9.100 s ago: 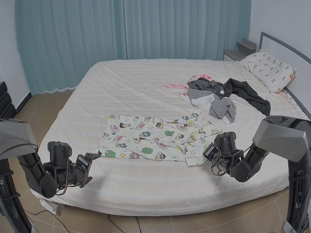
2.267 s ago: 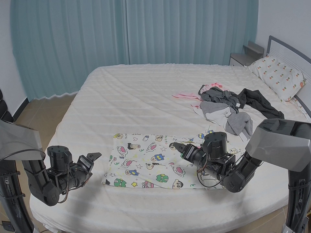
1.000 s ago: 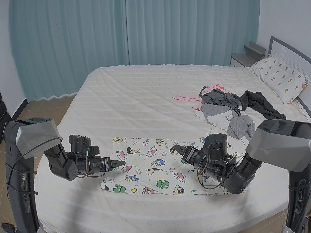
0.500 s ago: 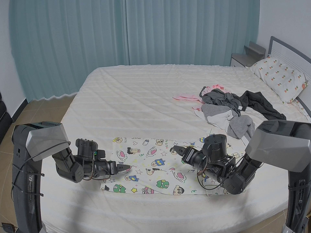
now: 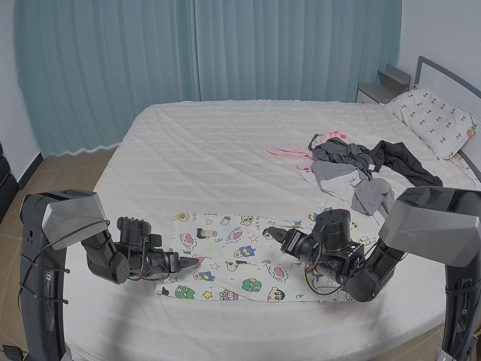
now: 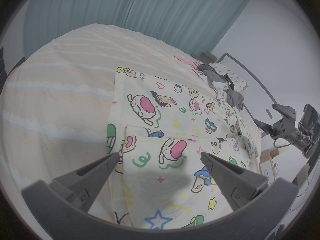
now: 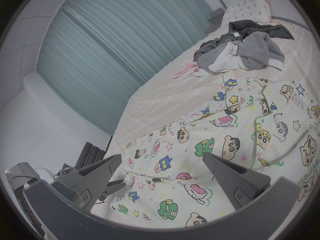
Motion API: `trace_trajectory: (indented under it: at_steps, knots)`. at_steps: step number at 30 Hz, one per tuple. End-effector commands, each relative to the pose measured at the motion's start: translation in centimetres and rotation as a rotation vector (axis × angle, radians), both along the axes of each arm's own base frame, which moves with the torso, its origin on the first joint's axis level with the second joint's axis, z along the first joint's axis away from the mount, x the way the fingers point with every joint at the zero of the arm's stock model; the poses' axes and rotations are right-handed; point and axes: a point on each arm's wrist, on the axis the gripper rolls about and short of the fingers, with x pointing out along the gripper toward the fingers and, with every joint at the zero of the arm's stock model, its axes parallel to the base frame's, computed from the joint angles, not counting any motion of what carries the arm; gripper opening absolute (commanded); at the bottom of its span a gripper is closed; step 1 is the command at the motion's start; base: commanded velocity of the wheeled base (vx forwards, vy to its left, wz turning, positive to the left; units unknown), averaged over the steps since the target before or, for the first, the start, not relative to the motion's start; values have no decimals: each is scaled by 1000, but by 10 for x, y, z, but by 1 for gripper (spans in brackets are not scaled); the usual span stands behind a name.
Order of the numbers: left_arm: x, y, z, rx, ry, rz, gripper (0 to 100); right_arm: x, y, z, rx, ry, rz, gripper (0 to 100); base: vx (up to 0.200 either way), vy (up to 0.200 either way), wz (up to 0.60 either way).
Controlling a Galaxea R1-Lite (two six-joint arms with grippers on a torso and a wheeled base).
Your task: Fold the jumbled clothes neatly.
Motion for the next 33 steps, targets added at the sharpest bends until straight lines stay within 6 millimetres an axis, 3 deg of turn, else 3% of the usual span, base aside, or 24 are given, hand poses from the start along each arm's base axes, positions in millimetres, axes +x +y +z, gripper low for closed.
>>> trace_trajectory:
  at_steps: [1,7,8,23,33]
  knots:
    - [0,0,0,0,1,0,100,0,0,-1,-1,2,1,100,0,0,0]
    - [-2,-1,-1,1,6,-4,100,0,0,-1,-2,3,1,100,0,0,0]
    - [-2,-1,-1,0,6,-3,0,0,0,-1,-2,3,1,100,0,0,0]
    - [-8,7,13,1,-3,17,0,0,0,-4,-5,8,1,100,0,0,0]
    - [-23,12,44,43,61,-9,0,0,0,-4,-5,8,1,100,0,0,0]
